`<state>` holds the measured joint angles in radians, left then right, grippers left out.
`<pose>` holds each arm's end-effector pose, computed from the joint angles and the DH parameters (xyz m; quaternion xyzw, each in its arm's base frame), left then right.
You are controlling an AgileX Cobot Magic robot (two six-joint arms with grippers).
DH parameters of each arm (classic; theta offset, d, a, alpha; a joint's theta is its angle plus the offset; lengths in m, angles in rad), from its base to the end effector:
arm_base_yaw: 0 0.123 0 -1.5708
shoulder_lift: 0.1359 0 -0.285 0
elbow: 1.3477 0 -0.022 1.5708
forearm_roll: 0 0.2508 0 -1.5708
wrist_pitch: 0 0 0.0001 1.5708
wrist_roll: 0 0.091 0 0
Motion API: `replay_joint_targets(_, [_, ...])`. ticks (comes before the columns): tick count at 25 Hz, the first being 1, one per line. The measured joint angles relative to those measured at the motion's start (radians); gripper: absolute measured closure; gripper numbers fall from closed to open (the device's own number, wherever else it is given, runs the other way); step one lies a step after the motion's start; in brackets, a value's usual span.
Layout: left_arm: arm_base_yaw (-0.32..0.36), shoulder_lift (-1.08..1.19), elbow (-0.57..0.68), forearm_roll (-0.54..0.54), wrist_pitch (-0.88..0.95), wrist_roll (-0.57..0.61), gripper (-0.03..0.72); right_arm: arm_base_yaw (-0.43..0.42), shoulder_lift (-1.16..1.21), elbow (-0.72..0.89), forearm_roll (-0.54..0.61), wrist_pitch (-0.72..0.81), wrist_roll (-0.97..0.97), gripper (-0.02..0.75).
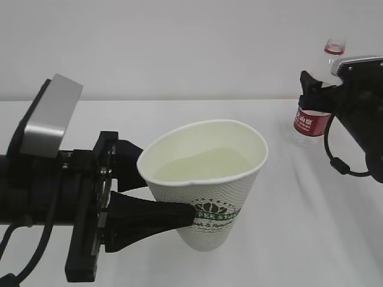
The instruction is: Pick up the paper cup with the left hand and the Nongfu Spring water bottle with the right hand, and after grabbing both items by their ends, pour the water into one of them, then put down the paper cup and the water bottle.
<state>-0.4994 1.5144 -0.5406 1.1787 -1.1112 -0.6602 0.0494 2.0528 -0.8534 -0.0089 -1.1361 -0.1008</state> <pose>0.1816 -0.1849 0.2150 0.4998 0.5602 -0.4546 0.4792 0.3863 0.0198 0.1422 -0.0566 0.6963 -0.0169 0.7153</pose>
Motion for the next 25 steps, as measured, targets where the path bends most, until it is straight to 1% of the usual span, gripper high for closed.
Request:
replay_joint_targets(4, [0.000, 0.000, 0.000, 0.000, 0.000, 0.000, 0.313, 0.000, -0.066, 0.026, 0.000, 0.005, 0.001, 0.077])
replay_joint_targets(8, [0.000, 0.000, 0.000, 0.000, 0.000, 0.000, 0.313, 0.000, -0.133, 0.086, 0.000, 0.007, 0.001, 0.085])
replay_joint_targets(25, [0.000, 0.000, 0.000, 0.000, 0.000, 0.000, 0.314, 0.000, -0.456, 0.426, 0.000, 0.009, 0.001, 0.106])
